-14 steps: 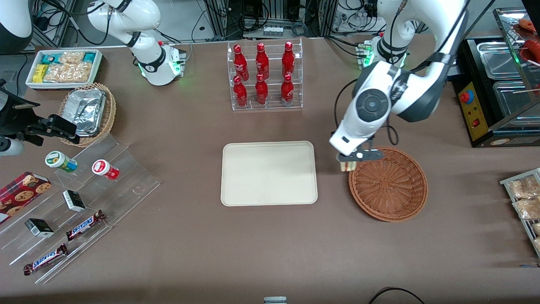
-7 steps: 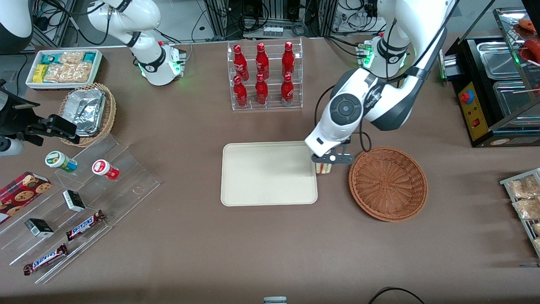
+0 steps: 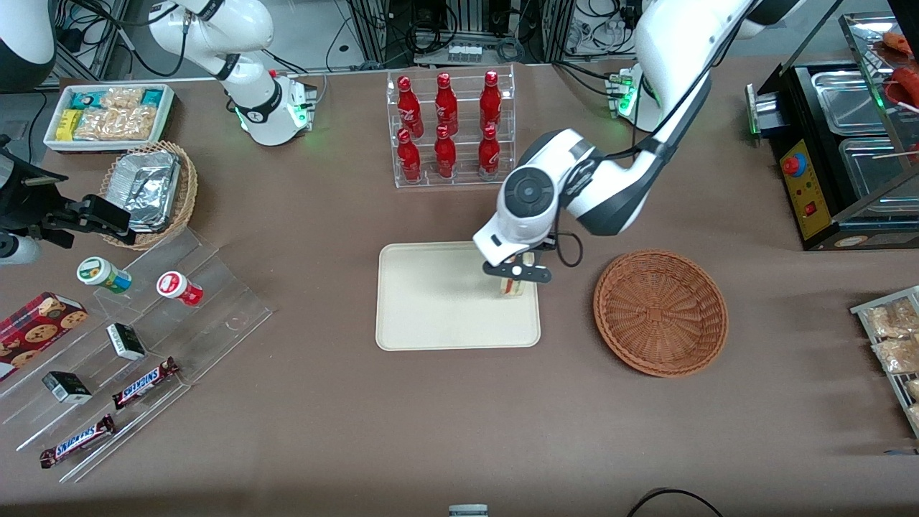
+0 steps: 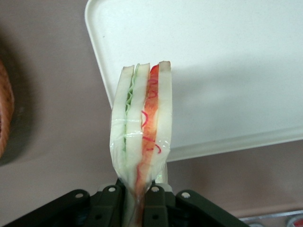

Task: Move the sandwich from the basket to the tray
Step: 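Lower the held sandwich onto the middle of the tray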

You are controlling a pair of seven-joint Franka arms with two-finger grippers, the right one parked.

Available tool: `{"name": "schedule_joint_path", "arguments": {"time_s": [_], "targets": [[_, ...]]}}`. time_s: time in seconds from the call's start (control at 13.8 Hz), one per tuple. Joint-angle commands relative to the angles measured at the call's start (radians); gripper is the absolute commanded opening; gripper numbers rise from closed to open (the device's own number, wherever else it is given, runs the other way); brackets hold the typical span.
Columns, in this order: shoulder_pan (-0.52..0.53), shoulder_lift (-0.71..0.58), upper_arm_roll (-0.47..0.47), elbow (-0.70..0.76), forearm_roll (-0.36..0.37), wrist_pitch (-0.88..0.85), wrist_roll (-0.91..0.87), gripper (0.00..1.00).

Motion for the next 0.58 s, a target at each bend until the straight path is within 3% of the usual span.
{"name": "schedule_joint_path", "arguments": {"time_s": [0.0,0.51], "targets": [[-0.021,0.098,0.004,0.098,0.067,-0.01,-0.071,0.0],[-0.044,0.208,0.007,0.249,0.073,-0.01,-0.137,0.0]]}}
